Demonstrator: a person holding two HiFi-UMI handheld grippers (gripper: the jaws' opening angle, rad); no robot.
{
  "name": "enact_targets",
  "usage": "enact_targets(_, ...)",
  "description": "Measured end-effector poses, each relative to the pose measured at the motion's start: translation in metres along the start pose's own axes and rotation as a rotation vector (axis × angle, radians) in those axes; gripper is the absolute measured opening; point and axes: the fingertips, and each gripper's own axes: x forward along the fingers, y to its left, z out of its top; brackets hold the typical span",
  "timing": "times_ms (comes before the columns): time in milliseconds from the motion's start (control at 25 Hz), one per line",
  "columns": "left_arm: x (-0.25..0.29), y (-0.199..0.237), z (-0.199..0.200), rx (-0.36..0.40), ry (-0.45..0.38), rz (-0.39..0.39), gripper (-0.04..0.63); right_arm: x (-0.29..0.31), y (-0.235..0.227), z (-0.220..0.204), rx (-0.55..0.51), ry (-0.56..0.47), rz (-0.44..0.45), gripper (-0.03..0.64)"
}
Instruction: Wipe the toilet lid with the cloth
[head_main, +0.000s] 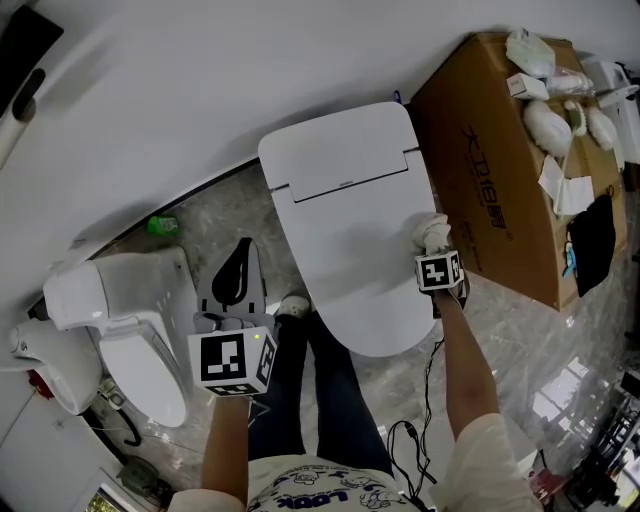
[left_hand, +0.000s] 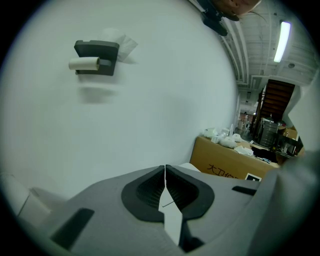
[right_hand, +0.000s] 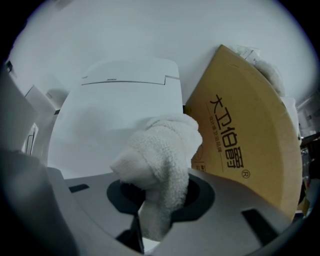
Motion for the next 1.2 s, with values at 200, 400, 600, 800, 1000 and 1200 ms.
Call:
enact_targets(200,-0.006,0.001,-0.001,0.003,-0.005,0.000,0.012,-0.001,0.009,-0.005,0.024,0.006,-0.001,0.101)
enact_targets(400,-0.013,0.005,-0.003,-0.002,-0.007,0.002,0.012,-0.005,0.027,-0.006,0.008,0.006,0.014,0.100)
enact_targets(600,-0.022,0.010,-0.005,-0.005,-0.011,0.006,0.012,-0.009,0.051,-0.007,-0.022,0.000,0.027,0.100)
enact_targets(800,-0.033,0.017,-0.009,-0.008,-0.014,0.013,0.012,-0.012,0.073,-0.005,-0.032,-0.007,0.046,0.099)
enact_targets(1000,-0.042,0.024,-0.011,-0.013,-0.017,0.020,0.012,-0.016,0.097,-0.003,-0.035,-0.017,0.064,0.098)
enact_targets(1200,-0.048,0.030,-0.012,-0.019,-0.021,0.019,0.012,-0.022,0.129,-0.001,-0.070,-0.029,0.093,0.098)
